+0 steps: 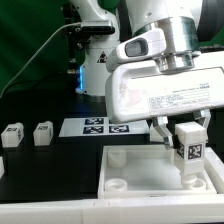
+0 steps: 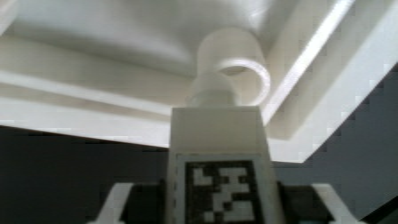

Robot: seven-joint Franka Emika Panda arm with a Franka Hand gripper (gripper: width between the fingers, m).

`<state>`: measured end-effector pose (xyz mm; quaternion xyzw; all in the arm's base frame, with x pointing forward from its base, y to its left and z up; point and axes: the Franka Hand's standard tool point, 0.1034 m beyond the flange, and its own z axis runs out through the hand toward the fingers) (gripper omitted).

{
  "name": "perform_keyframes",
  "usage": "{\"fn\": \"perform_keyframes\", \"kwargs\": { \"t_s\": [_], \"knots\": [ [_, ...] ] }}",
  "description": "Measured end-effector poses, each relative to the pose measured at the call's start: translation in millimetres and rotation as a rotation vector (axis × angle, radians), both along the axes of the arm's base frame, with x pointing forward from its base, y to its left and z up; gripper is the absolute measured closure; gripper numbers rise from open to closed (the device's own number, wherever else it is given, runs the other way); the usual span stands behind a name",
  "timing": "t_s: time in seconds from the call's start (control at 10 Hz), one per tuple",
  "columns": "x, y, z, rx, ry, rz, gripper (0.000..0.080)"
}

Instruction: Assemble one leg

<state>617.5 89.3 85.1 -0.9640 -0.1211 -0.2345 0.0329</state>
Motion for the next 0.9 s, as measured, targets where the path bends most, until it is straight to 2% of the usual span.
{"fn": "perform_keyframes", "kwargs": {
  "t_s": [0.2, 0.5, 0.9],
  "knots": [
    [-1.6, -0.5, -0.1, -0.001, -0.012, -0.002, 0.0508],
    [-3.8, 9.2, -0.5, 0.000, -0.012, 0.014, 0.0508],
    [-7.5, 11.9, -7.1, 0.000, -0.002, 0.019, 0.0508]
  ]
}}
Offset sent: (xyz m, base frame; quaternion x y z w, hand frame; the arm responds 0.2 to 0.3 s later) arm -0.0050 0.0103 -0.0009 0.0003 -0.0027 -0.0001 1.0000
